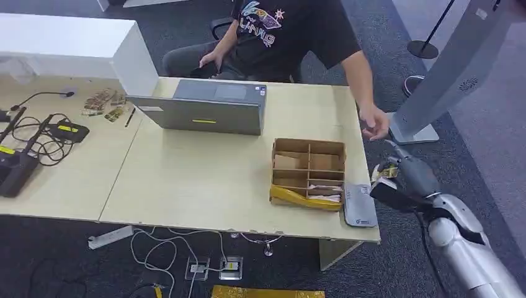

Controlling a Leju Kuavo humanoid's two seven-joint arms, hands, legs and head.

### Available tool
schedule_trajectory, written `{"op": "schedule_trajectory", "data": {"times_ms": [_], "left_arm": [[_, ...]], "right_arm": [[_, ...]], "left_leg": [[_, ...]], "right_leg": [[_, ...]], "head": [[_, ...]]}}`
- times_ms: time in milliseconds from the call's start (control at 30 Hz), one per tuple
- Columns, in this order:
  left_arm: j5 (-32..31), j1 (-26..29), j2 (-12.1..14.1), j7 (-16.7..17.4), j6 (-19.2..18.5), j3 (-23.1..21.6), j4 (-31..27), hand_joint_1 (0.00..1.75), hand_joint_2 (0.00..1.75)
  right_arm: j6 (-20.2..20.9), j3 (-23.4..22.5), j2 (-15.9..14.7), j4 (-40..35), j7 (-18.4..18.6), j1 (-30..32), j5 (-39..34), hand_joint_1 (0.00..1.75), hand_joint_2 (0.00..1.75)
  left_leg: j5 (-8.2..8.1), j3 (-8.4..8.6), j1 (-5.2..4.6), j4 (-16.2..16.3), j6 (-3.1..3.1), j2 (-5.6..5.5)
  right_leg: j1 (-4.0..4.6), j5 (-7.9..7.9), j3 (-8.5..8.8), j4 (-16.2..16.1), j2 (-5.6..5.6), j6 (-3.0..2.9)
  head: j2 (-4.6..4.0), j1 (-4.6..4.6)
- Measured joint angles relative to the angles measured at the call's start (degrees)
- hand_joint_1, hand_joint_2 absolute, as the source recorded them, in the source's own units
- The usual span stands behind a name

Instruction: Pass the card to the sensor for recognition and then transmit it.

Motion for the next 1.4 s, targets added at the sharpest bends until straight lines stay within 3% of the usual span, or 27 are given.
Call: {"op": "schedule_trajectory", "data": {"times_ms": [267, 500, 733, 1100, 1133, 1167, 1400], "left_arm": [[-3.1, 0.0, 0.0, -1.9, 0.2, 0.0, 0.0, 0.00, 1.75], [-5.1, -0.2, -0.1, -2.1, -0.2, -0.1, 0.0, 0.00, 1.75], [-6.1, -0.2, 0.0, -2.1, -0.5, -0.1, -0.2, 0.00, 1.75], [-6.5, -0.2, 0.4, -1.8, -1.3, -0.2, -0.3, 0.00, 1.75], [-6.6, -0.2, 0.5, -1.8, -1.6, -0.2, -0.3, 0.00, 1.75], [-6.7, -0.2, 0.5, -1.7, -1.6, -0.2, -0.3, 0.00, 1.75], [-7.4, -0.1, 0.6, -1.7, -1.6, -0.2, -0.3, 0.00, 1.75]], "right_arm": [[-3.1, -1.5, -1.2, 3.6, -3.7, -16.9, 2.5, 1.75, 1.75], [-5.5, 0.6, 1.9, 12.1, -5.5, -27.7, 6.6, 1.75, 1.75], [-6.4, 3.0, 4.8, 19.4, -5.1, -31.4, 7.7, 1.75, 1.75], [-6.4, 4.8, 6.3, 25.5, -4.4, -31.6, 7.8, 1.75, 1.75], [-6.4, 4.8, 6.3, 25.9, -4.4, -31.5, 7.8, 1.33, 1.75], [-6.4, 4.9, 6.3, 26.2, -4.4, -31.5, 7.8, 0.00, 1.75], [-10.4, 5.5, 5.4, 27.6, -4.1, -30.9, 5.3, 0.00, 1.75]], "left_leg": [[0.01, -0.04, -0.01, 0.0, 0.01, 0.03], [0.01, -0.07, 0.03, 0.0, 0.01, 0.00], [0.03, -0.08, 0.05, 0.0, 0.00, -0.10], [0.03, -0.09, 0.04, 0.0, 0.00, -0.11], [0.03, -0.09, 0.05, 0.0, 0.00, -0.11], [0.03, -0.08, 0.04, 0.0, 0.00, -0.11], [0.03, -0.07, 0.04, 0.0, 0.00, -0.09]], "right_leg": [[-0.01, 0.01, -0.02, 0.0, 0.04, 0.00], [0.03, 0.00, -0.04, 0.0, 0.00, 0.00], [0.04, 0.00, -0.03, 0.0, -0.08, 0.00], [0.04, 0.00, -0.04, 0.0, -0.09, 0.00], [0.04, 0.00, -0.05, 0.0, -0.09, 0.00], [0.04, 0.00, -0.06, 0.0, -0.08, 0.00], [0.03, 0.00, -0.06, 0.0, -0.06, 0.00]], "head": [[0.00, 0.02], [0.00, 0.00], [0.00, -0.02], [0.00, 0.00], [0.00, 0.00], [0.00, 0.00], [0.00, 0.00]]}}
